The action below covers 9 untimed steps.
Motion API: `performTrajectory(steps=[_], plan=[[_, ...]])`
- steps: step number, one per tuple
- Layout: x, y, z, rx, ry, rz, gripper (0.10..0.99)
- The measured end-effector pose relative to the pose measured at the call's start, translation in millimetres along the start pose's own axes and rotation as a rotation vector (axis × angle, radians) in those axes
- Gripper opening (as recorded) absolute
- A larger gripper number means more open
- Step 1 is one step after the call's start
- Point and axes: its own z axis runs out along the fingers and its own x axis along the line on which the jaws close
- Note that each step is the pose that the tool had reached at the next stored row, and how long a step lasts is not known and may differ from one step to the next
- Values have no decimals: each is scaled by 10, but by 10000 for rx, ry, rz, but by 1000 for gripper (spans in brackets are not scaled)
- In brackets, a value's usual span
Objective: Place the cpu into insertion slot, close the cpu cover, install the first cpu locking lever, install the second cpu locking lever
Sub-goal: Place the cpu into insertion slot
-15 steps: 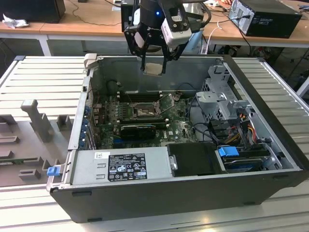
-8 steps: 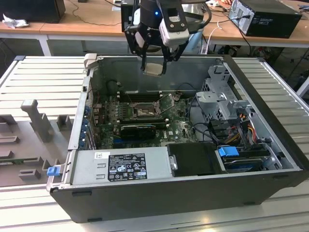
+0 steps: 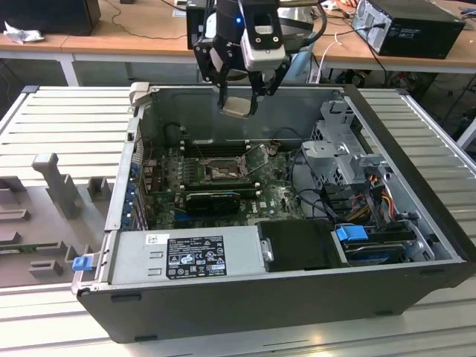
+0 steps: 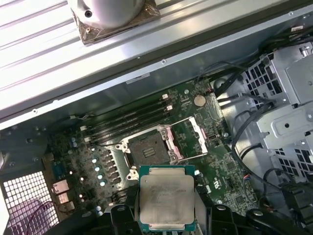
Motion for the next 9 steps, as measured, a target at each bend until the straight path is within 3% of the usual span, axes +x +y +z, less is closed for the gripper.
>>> performTrajectory(steps=[9], plan=[[0, 0, 0, -13, -63, 721, 537]])
